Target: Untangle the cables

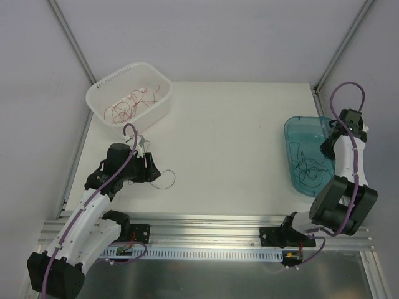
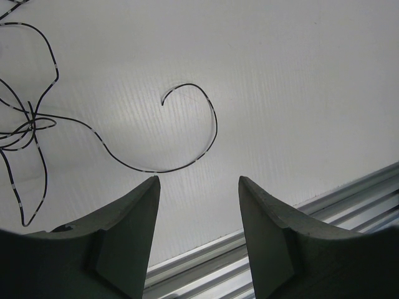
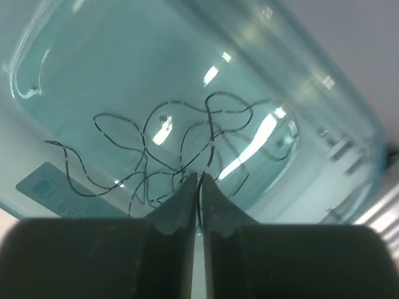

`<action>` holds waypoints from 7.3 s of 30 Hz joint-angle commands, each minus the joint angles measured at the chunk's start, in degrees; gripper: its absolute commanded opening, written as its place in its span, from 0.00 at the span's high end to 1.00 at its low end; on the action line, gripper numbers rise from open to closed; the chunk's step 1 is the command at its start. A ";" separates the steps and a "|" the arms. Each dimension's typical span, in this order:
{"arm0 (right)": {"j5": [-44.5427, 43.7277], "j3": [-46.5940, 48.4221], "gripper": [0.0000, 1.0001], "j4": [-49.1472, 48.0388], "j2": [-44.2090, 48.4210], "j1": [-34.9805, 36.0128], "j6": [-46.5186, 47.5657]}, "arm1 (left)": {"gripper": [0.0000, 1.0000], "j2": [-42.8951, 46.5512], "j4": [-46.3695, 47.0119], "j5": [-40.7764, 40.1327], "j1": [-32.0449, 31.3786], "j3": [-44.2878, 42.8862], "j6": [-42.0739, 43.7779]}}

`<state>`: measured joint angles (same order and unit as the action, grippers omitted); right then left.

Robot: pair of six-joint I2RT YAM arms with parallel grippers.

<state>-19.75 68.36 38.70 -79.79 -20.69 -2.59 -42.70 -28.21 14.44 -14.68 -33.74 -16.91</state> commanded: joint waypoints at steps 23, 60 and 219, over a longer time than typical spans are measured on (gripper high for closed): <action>32.46 -0.59 0.00 7.18 24.84 0.03 -1.64 | 0.44 -2.21 0.00 -1.87 0.87 -1.15 -2.51; 35.92 -25.46 0.00 -11.43 32.60 53.72 -4.78 | 1.00 -26.65 -7.22 -19.81 -7.01 -14.94 -18.15; 24.51 -6.04 0.90 -46.89 -24.12 77.29 -27.41 | 0.97 -12.06 -2.99 -7.84 21.88 -5.46 -3.57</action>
<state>6.68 63.11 -9.37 -109.80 56.27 -33.01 -55.59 -31.94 8.47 7.79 -39.05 -21.43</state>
